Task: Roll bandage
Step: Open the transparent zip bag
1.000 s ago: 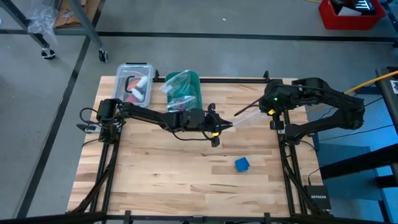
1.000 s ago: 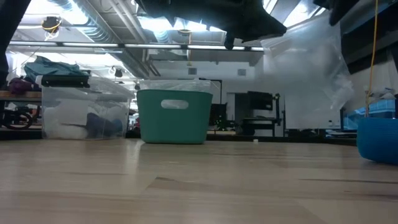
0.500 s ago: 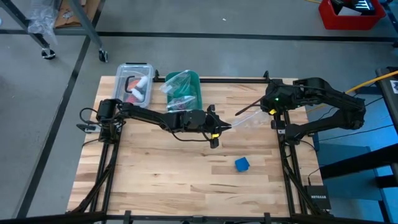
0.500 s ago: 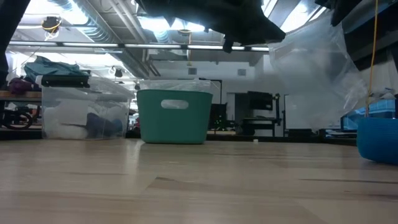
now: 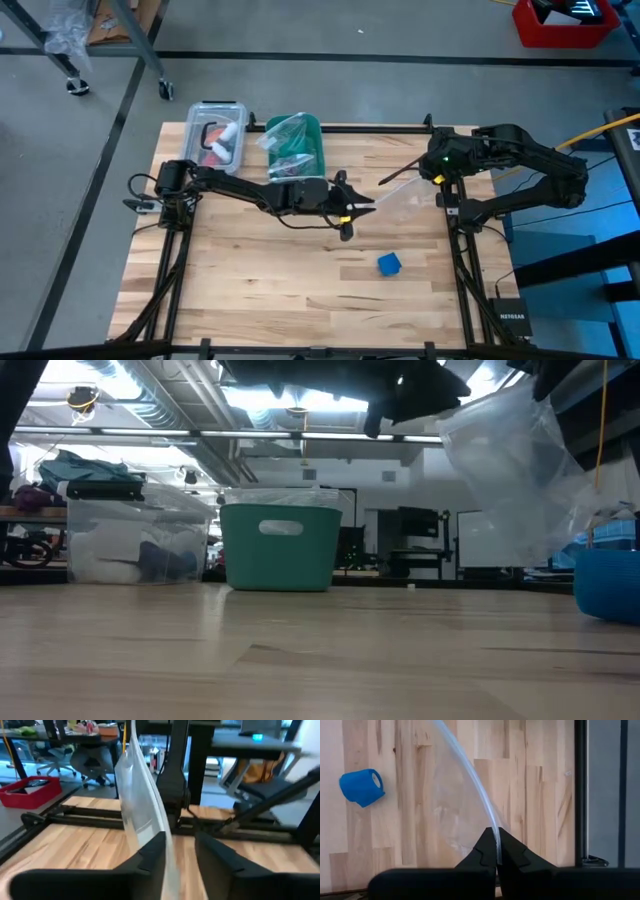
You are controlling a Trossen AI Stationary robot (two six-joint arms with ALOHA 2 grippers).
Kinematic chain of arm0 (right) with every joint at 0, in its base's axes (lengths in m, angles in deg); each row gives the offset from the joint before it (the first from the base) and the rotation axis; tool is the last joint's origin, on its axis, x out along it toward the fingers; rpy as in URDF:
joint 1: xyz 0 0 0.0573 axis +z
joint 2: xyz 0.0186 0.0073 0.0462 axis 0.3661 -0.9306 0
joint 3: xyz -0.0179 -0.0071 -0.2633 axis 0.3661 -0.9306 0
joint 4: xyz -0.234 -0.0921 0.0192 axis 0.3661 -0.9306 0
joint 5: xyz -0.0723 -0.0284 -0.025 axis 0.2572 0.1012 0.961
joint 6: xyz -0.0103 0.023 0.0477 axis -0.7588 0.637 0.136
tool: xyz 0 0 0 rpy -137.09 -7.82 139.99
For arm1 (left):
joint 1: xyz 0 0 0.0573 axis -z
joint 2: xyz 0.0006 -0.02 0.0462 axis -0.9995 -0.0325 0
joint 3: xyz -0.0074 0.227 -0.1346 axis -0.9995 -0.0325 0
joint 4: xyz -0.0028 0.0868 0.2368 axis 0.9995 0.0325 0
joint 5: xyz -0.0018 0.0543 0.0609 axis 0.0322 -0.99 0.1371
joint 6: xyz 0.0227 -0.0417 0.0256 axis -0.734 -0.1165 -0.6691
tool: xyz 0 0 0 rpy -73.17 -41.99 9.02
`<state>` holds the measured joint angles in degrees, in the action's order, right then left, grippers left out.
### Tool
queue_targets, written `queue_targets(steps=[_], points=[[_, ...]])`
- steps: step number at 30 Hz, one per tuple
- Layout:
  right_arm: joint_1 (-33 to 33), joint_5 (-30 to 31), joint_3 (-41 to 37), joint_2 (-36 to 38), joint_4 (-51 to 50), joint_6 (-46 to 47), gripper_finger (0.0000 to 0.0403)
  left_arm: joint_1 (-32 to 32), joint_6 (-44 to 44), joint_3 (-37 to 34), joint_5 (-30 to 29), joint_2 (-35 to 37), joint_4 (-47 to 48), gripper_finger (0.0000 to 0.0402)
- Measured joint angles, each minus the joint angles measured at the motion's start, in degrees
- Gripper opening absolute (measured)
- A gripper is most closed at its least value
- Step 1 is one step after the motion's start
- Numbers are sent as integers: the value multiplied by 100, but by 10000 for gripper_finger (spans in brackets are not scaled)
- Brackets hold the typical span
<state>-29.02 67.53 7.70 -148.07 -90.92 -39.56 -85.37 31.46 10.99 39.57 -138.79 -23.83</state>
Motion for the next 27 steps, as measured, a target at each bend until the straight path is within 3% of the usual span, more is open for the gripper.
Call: queue_targets(steps=[5, 9, 15, 27], points=[[2, -271, 0, -13, 280, -12, 1, -59, 8, 0, -5, -2, -291, 161], [2, -312, 0, -28, 370, -45, 1, -138, 10, 0, -20, -2, -550, 177], [7, -383, 0, -48, 449, -143, 1, -302, 135, 2, -113, -2, -1169, 170], [9, -509, 0, -50, 814, -196, 1, -437, 316, 7, -260, -2, -828, 147]])
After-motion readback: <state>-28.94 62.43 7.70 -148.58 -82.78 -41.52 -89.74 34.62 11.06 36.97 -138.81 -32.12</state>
